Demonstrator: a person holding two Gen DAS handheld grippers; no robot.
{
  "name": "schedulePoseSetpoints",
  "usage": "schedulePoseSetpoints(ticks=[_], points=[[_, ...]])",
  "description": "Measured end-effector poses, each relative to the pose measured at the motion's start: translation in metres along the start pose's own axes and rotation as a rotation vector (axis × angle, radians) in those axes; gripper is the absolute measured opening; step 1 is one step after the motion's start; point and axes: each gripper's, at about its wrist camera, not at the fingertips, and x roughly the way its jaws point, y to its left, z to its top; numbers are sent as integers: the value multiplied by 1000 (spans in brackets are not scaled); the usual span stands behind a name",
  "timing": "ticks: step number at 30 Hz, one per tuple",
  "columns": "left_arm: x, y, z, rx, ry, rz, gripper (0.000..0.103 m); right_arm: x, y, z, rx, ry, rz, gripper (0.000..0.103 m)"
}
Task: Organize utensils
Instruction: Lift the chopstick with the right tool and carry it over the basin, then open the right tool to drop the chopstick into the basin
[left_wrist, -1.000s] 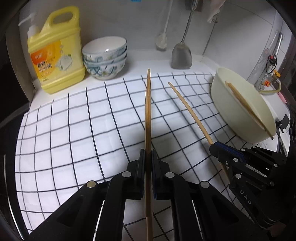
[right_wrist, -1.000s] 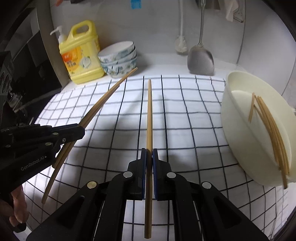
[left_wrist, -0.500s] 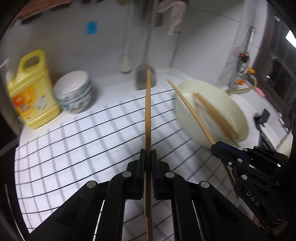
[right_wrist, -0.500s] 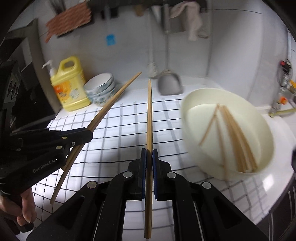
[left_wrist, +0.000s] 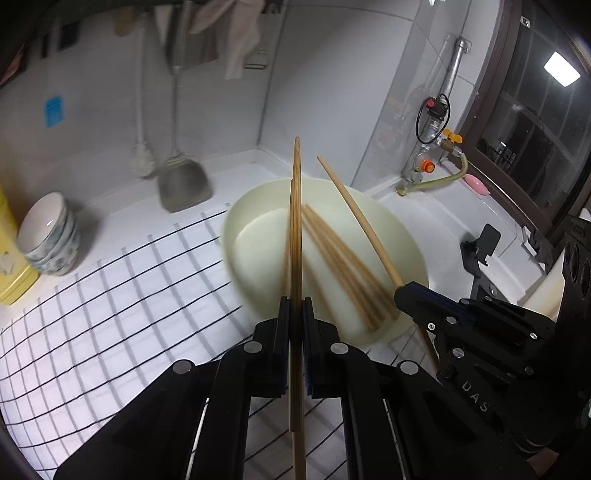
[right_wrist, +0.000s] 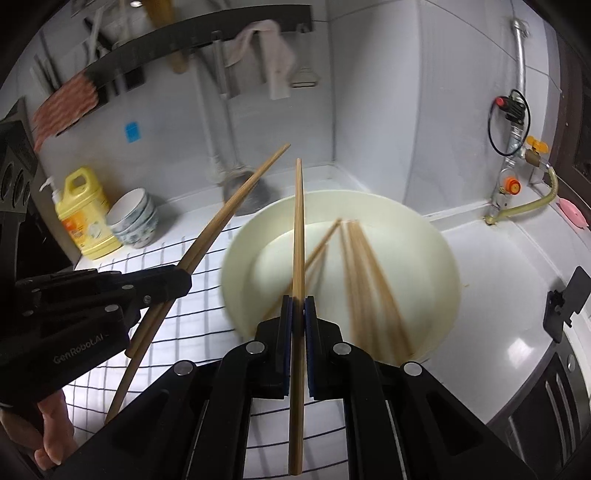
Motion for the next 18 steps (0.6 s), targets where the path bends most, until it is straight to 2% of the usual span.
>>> schedulePoseSetpoints(ticks=[7, 18], points=[[46, -21, 29, -31, 42, 26, 7, 28, -44, 12, 42, 37, 14, 6], [113, -30, 50, -109, 149, 15, 7, 82, -81, 30, 77, 143, 36, 6]])
